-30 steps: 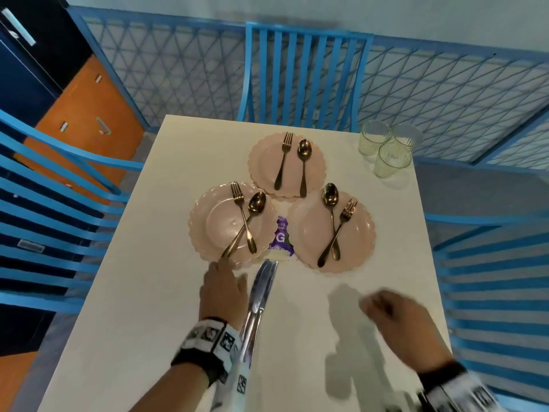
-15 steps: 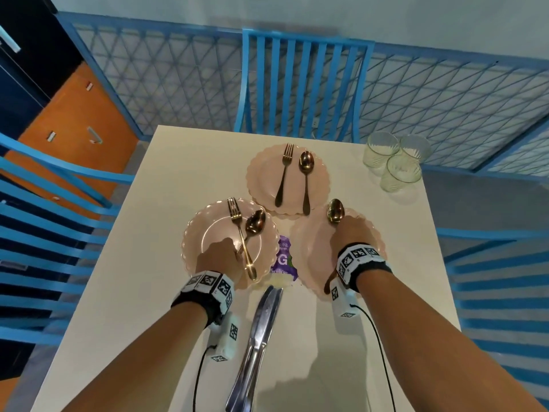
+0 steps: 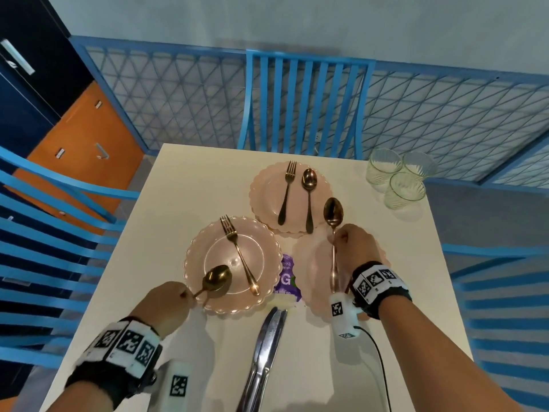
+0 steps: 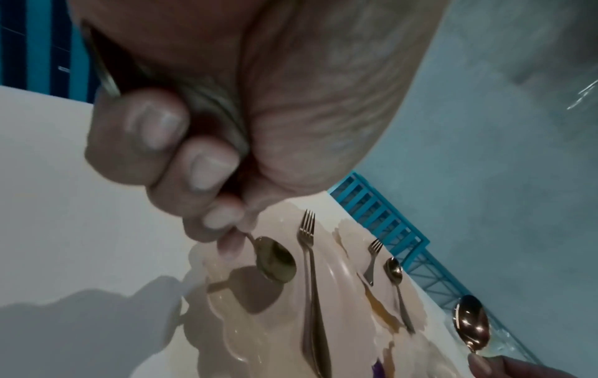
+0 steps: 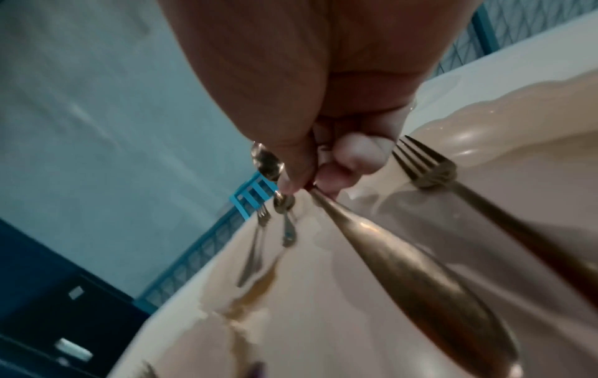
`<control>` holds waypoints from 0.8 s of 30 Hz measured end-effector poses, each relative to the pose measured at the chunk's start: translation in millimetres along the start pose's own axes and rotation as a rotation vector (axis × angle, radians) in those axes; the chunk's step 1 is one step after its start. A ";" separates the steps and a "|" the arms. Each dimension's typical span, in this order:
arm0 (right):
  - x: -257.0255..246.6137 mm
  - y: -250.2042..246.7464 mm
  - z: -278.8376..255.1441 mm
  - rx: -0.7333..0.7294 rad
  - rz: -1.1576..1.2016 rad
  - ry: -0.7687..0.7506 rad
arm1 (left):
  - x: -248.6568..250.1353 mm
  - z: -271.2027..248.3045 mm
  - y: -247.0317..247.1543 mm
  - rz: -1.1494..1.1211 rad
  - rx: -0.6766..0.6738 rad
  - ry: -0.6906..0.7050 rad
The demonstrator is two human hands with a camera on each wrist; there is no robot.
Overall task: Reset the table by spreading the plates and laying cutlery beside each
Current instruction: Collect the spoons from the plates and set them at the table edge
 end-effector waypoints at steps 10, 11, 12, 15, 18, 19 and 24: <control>-65.3 21.5 -27.0 -0.343 0.670 -0.276 | 147.5 1.6 27.3 -0.711 -0.055 0.501; -73.7 21.4 -26.7 -0.351 0.672 -0.291 | 160.7 6.4 30.4 -0.728 -0.069 0.521; -80.1 22.0 -24.1 -0.353 0.668 -0.299 | 171.6 10.4 33.0 -0.745 -0.086 0.536; -93.6 19.5 -12.5 -0.325 0.650 -0.297 | 197.1 19.0 41.9 -0.867 -0.199 0.566; -99.0 14.0 -0.2 -0.302 0.630 -0.270 | 211.2 21.5 43.4 -0.928 -0.248 0.595; -99.9 12.9 4.0 -0.295 0.615 -0.265 | 212.8 22.3 41.1 -0.919 -0.228 0.608; -104.4 5.4 19.8 -0.224 0.388 -0.286 | 215.9 28.3 39.2 -0.874 -0.212 0.629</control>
Point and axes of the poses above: each hand's wrist, its own z-axis towards the middle knuckle, its own y-axis out of the palm, x = y × z, the point moved 9 cm from there along z, towards the middle knuckle, and after that the axes turned 12 degrees about -x, right-handed, at the moved point
